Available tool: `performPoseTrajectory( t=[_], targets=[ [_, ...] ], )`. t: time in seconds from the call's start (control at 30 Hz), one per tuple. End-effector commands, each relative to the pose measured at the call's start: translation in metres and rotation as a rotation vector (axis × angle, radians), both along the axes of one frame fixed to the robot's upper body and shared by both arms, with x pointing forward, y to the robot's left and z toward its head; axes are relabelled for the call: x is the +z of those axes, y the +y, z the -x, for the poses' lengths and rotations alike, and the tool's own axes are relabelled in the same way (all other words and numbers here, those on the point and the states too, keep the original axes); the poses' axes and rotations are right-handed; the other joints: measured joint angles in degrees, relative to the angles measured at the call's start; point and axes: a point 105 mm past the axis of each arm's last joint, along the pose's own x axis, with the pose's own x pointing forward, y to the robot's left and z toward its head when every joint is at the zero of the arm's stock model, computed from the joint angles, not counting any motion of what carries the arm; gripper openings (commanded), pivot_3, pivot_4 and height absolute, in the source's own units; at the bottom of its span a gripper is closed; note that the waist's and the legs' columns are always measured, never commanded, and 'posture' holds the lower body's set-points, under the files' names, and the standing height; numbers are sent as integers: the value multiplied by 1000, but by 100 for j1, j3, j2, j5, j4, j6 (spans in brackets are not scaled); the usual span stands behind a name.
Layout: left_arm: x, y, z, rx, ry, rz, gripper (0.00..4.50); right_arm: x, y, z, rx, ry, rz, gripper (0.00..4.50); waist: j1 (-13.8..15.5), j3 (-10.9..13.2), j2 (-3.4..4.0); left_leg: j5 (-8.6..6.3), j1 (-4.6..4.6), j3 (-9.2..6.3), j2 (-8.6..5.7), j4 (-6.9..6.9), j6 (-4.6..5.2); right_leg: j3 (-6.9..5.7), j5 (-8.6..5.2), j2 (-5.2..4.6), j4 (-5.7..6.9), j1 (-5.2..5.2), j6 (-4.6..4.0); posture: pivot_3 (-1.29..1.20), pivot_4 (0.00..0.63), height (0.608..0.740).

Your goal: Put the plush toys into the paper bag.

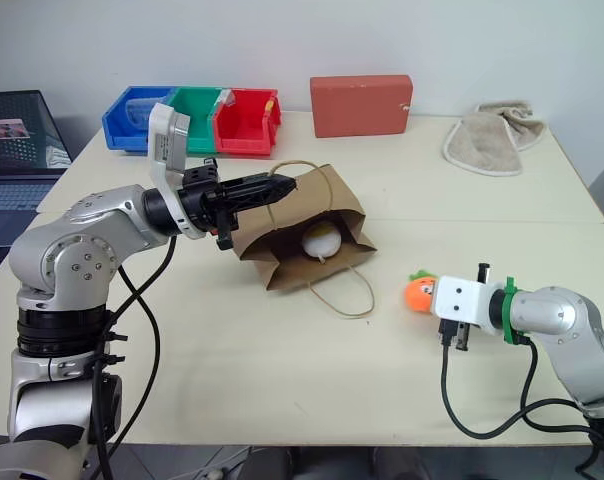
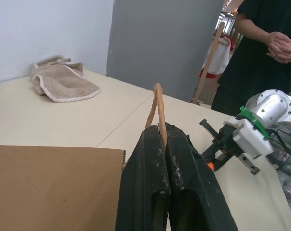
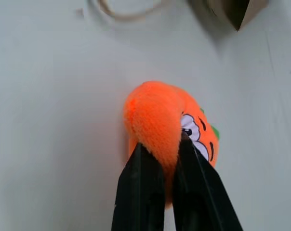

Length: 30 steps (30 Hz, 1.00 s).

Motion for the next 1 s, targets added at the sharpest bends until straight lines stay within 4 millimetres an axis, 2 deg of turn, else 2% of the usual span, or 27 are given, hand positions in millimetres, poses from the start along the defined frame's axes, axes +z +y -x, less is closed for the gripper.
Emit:
performPoseTrajectory(
  t=[0.03, 0.17, 0.37, 0.5, 0.7, 0.83, 0.93, 1.0],
  targets=[
    [18, 3, 7, -16, -57, 16, 0, 51, 41, 21, 168, -24, -184, 22, -33, 0, 0, 1, 0, 0, 1, 0, -1, 0, 0, 0, 1, 0, 0, 0, 150, 740],
    [19, 1, 9, -37, -53, 17, 0, 74, 66, 16, 196, -68, -282, 22, -37, -1, -1, 0, 1, -6, 1, 4, 1, -5, 0, 1, 6, 1, -1, 0, 150, 740],
    [26, -2, 13, -75, -43, 45, 0, 74, 106, -28, 138, -204, -327, 22, -32, -1, -2, 0, -2, -7, 0, 6, 0, -7, 0, 1, 17, -9, -1, 0, 150, 740],
    [29, -4, 13, -79, -41, 63, 0, 67, 134, -46, 129, -233, -337, 22, -48, -1, -1, 6, -3, -3, 0, 4, -10, -4, 0, 1, 34, -23, -1, 0, 150, 740],
    [30, -4, 13, -83, -36, 66, 0, 65, 153, -54, 122, -257, -350, 22, -37, -1, -1, 8, -6, -5, 0, 4, -14, -5, -1, 1, 46, -31, -2, 0, 150, 740],
    [31, -6, 14, -88, -36, 77, 0, 66, 165, -68, 66, -302, -372, 22, -59, -1, -1, 8, -1, -4, 1, 8, -13, -4, -1, 3, 62, -32, -2, 0, 150, 740],
    [31, -6, 13, -84, -34, 84, 0, 68, 167, -67, 79, -325, -368, 863, -61, -1, -1, 8, -1, -6, 3, 7, -12, -4, -1, 7, 72, -38, -3, 0, 150, 740],
    [31, -5, 13, -83, -33, 85, 0, 68, 167, -67, 82, -331, -362, 1592, -54, -1, -1, 8, -2, -6, 2, 7, -11, -4, -1, 6, 71, -38, -3, 0, 150, 740]
  ],
)
